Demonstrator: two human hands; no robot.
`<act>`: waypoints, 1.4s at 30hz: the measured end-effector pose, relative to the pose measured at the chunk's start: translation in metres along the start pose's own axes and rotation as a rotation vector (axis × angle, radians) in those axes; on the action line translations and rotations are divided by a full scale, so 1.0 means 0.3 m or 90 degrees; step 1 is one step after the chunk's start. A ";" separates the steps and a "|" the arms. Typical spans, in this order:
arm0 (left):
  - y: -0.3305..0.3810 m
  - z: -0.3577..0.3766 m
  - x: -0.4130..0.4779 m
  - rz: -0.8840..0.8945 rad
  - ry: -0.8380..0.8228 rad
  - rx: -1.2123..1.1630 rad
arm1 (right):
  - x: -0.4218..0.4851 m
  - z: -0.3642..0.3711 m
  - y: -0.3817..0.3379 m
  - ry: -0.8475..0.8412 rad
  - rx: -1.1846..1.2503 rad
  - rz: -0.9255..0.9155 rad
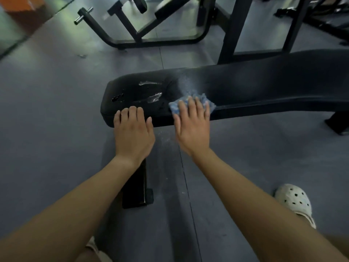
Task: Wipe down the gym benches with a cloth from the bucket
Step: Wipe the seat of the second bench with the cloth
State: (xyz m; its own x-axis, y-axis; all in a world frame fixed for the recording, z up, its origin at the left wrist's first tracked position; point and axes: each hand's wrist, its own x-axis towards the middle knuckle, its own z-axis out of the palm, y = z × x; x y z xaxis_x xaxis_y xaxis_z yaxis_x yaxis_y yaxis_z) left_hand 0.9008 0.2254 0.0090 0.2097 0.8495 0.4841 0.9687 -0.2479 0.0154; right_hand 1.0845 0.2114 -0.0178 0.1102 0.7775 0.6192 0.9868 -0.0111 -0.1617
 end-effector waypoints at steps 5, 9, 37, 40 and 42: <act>-0.039 -0.010 0.013 0.042 0.016 -0.001 | 0.008 0.017 0.068 -0.021 -0.068 -0.163; -0.049 -0.012 0.015 0.047 0.017 -0.011 | -0.020 -0.012 0.230 -0.012 -0.098 -0.033; -0.124 -0.081 0.084 0.127 -0.094 -0.047 | -0.001 -0.054 -0.123 -0.140 0.065 0.101; -0.178 -0.060 0.100 0.142 -0.026 -0.123 | 0.047 -0.053 -0.157 -0.188 0.079 -0.010; -0.214 -0.039 0.134 0.154 0.003 -0.197 | 0.104 -0.050 -0.117 -0.189 0.094 -0.012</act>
State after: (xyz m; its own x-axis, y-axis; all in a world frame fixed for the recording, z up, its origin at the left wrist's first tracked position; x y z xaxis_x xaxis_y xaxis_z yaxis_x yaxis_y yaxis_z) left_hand 0.8455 0.2702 0.0377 0.4260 0.7475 0.5096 0.8050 -0.5703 0.1635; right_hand 1.0550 0.2267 0.0188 0.0318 0.9263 0.3754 0.9582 0.0786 -0.2752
